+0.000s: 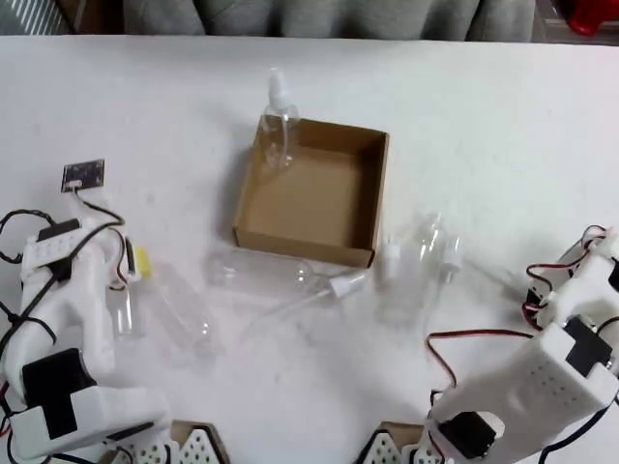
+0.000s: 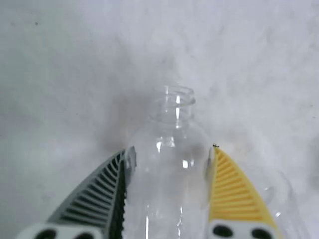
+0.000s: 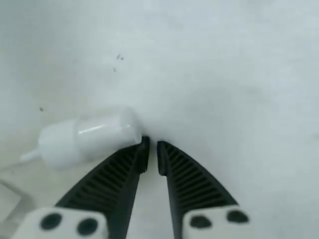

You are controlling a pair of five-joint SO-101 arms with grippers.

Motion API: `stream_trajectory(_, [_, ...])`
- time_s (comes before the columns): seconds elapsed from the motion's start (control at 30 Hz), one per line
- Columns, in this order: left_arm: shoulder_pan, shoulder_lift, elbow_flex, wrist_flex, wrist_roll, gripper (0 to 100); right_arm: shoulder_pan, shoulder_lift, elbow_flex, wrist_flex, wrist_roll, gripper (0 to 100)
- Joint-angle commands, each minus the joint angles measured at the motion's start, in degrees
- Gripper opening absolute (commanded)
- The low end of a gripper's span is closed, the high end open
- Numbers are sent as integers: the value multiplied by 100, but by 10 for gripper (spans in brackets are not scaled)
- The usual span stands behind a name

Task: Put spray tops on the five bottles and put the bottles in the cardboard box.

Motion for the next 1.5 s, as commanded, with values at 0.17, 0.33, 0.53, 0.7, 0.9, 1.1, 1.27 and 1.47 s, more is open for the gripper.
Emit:
stream_trajectory(0.17, [57,-338,-18,-141,-70,20,-22,620,-1538,286,-378,16])
stream_trajectory(0.33, [57,-338,-18,-141,-70,20,-66,1095,-2338,338,-633,16])
stream_trajectory(0.53, [57,-338,-18,-149,-79,20,-48,1437,-3270,637,-747,16])
stream_trajectory(0.7, [57,-338,-18,-149,-79,20,-92,1596,-4044,1332,-747,16])
stream_trajectory(0.9, [48,-338,-18,-149,-79,20,-303,2026,-4448,1455,-756,16])
stream_trajectory(1.1, [48,-338,-18,-149,-79,20,-505,2211,-4888,1754,-1240,16])
stream_trajectory(1.27, [57,-338,-18,-149,-79,20,-725,2123,-5705,2809,-1574,19])
stream_trajectory(1.47, [57,-338,-18,-149,-79,20,-787,1947,-6251,2923,-2259,77])
